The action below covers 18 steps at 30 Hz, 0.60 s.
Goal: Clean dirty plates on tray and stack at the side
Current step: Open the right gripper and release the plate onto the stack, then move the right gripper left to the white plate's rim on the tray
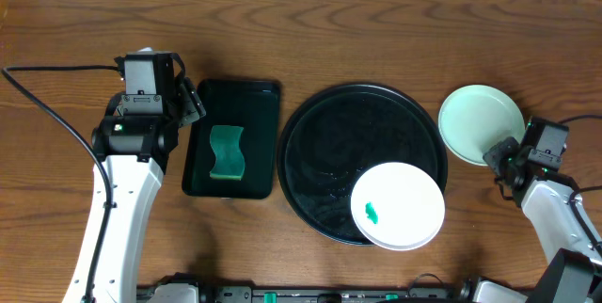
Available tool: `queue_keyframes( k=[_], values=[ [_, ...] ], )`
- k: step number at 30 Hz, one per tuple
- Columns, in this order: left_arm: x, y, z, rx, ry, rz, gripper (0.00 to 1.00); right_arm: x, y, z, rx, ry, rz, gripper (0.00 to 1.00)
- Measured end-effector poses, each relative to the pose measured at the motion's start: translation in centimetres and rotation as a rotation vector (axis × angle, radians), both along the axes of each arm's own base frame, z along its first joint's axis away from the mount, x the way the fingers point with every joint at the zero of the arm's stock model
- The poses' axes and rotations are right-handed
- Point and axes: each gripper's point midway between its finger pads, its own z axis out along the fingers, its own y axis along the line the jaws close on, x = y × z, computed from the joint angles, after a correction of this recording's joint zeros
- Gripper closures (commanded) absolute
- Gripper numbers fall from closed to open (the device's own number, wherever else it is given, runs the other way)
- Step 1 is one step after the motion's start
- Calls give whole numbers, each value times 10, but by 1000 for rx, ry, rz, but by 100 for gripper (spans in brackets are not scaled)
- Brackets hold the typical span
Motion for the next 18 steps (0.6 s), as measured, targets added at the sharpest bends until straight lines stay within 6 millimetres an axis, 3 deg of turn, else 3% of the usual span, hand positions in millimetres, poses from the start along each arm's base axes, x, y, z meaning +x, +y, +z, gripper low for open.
queue_keyframes(
  k=[1, 3, 7, 10, 15, 18],
  values=[
    [0, 0, 0, 0, 0, 0, 20, -3, 1, -2, 4, 14, 4, 99],
    [0, 0, 0, 0, 0, 0, 20, -8, 3, -5, 6, 42, 20, 97],
    [0, 0, 0, 0, 0, 0, 20, -21, 8, -9, -9, 112, 104, 76],
    [0, 0, 0, 0, 0, 0, 20, -38, 16, -6, 5, 184, 161, 67],
    [0, 0, 0, 0, 0, 0, 20, -31, 31, 36, 63, 151, 239, 45],
    [0, 0, 0, 0, 0, 0, 20, -28, 48, 64, 129, 118, 321, 42]
  ],
)
